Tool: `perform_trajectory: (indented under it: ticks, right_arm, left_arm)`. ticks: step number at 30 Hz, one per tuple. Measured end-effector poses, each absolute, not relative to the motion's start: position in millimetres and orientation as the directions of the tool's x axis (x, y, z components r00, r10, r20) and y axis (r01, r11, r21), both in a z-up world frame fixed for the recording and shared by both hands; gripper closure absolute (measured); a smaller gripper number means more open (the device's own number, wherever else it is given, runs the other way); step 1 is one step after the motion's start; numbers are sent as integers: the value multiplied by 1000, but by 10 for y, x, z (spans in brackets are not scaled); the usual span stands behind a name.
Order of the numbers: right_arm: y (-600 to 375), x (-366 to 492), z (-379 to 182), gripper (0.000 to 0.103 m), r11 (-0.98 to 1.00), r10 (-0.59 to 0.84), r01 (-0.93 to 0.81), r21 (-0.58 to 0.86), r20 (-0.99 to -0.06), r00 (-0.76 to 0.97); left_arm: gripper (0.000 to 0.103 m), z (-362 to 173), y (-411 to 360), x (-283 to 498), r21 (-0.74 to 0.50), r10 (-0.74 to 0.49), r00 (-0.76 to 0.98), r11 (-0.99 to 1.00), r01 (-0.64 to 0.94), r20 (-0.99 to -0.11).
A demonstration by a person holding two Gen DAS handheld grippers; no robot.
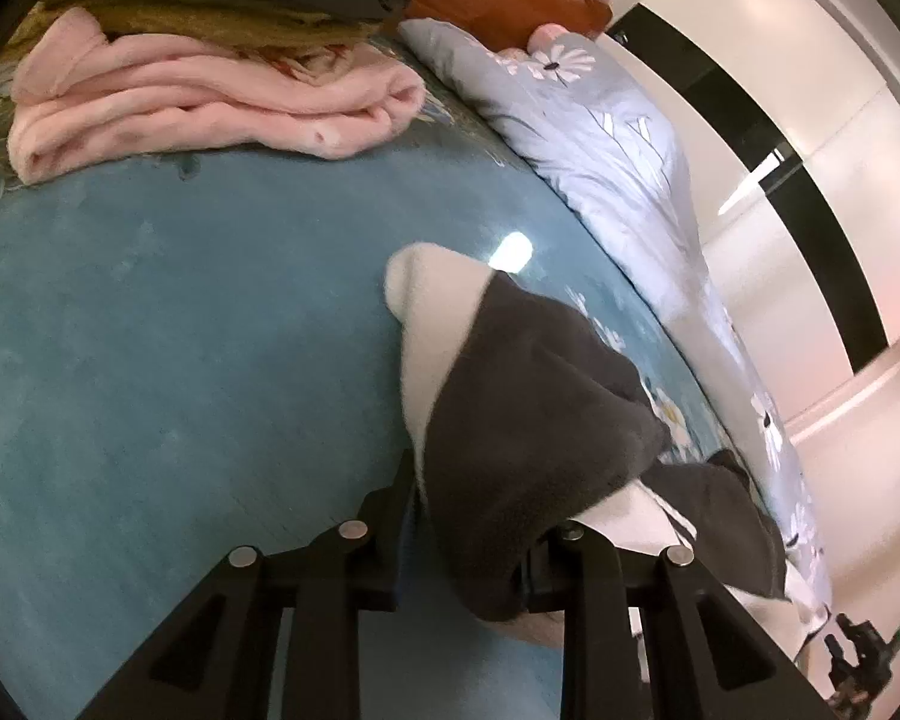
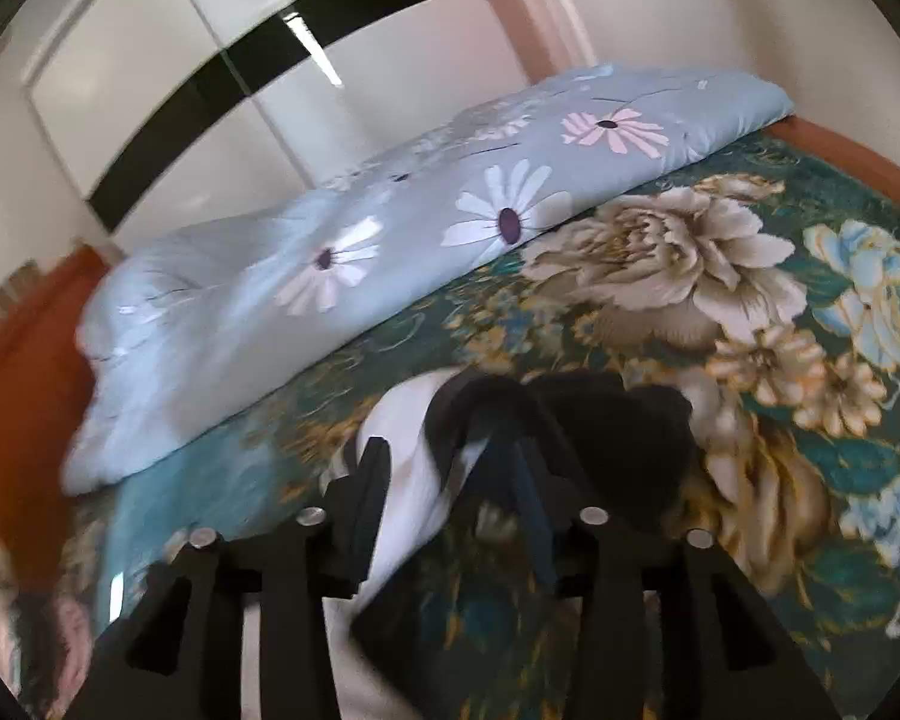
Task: Fold clothes
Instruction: 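Lift and spread the hoodie with the left tool while the right tool holds the sleeve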
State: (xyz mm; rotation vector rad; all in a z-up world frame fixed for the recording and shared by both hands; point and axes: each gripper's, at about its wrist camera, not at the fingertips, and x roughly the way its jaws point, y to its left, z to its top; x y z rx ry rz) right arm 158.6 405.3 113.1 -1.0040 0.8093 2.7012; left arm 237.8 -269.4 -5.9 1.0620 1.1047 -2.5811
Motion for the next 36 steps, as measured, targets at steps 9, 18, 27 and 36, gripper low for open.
perform_trajectory:
  ticks: [9,18,27,36]
  right_arm:
    - [3879,2674,475,50,-811,-272,-259,524,-730,-627]
    - [3789,3300,322,50,-757,-307,-287,588,-706,-638]
    - [3608,3433,274,49,-738,-351,-267,620,-690,-633]
    - [3617,3530,252,49,-710,-391,-246,659,-660,-641]
  left_arm:
    - [58,129,-2182,2486,-514,237,-696,-830,218,-678]
    - [58,94,-1906,2899,-549,376,-646,-832,81,-664]
    - [55,22,-1296,3198,-447,407,-549,-892,-68,-730]
    - [93,115,-1208,3423,-428,424,-574,-893,-137,-701]
